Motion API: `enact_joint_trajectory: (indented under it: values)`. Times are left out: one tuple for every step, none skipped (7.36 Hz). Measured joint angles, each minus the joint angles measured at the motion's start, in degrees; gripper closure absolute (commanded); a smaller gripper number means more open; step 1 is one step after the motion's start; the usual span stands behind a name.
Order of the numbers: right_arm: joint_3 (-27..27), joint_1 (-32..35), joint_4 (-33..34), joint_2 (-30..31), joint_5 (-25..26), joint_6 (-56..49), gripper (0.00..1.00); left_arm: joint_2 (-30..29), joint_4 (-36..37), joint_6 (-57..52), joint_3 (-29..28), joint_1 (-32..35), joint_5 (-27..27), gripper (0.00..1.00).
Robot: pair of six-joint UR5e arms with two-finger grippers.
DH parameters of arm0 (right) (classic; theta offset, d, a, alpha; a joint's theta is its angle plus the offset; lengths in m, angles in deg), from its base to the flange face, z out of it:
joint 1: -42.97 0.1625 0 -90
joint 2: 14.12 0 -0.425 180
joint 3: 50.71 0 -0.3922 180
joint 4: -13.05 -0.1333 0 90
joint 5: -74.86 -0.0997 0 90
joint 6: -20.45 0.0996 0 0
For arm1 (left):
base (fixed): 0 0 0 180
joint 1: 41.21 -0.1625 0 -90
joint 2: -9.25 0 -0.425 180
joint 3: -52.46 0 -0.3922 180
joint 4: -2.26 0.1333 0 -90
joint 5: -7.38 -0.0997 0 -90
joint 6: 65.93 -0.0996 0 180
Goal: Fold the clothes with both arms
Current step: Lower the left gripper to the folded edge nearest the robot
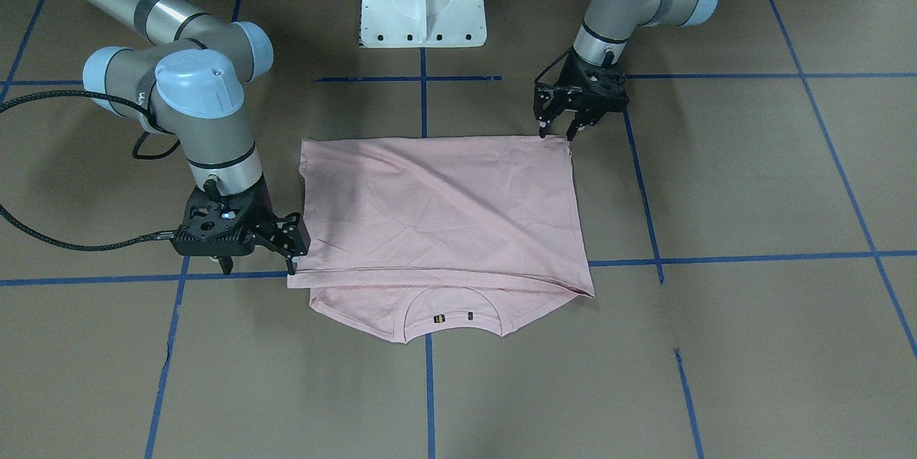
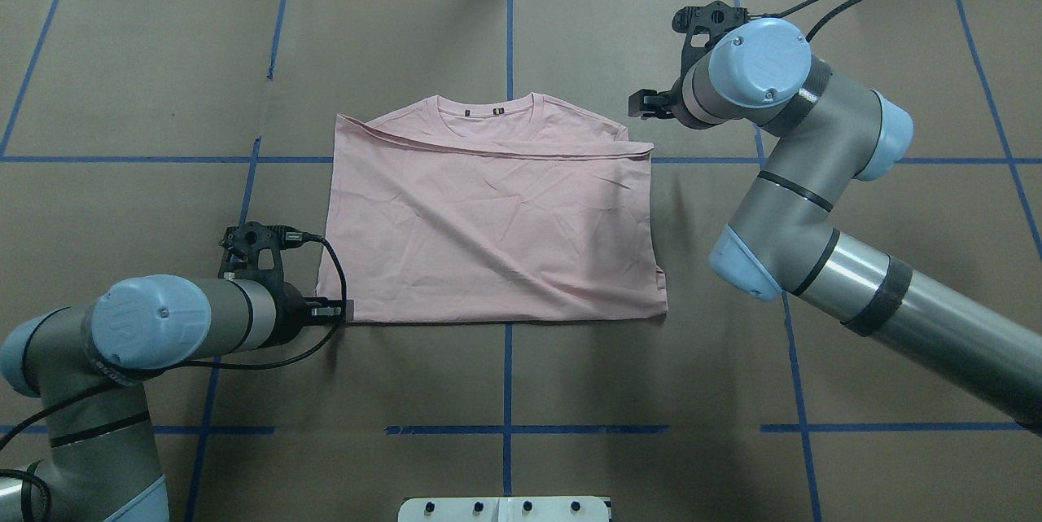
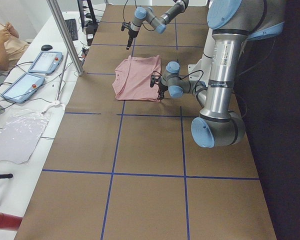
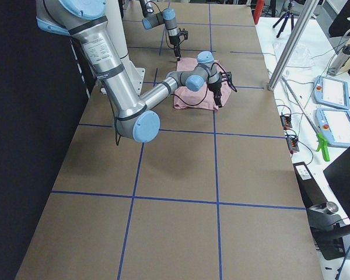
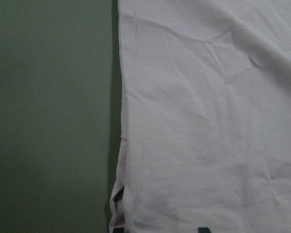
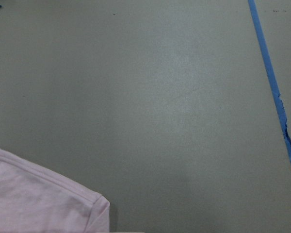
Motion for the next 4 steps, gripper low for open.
enact_joint_trajectory:
  values:
    - [-0.01,0.0,0.0,0.09,0.02,0.0,0.0,-0.07,0.07,-0.02,-0.41,-0.05,0.0,0.43]
    - [0.01,0.0,0.0,0.18,0.06,0.0,0.0,-0.2,0.12,-0.04,-0.8,-0.08,0.01,0.55]
    - [0.02,0.0,0.0,0.26,0.1,0.0,0.0,-0.36,0.14,-0.03,-1.09,-0.09,0.01,0.88]
    - [0.01,-0.02,0.0,0.35,0.16,0.0,0.0,-0.51,0.15,-0.01,-1.2,-0.09,0.03,1.0]
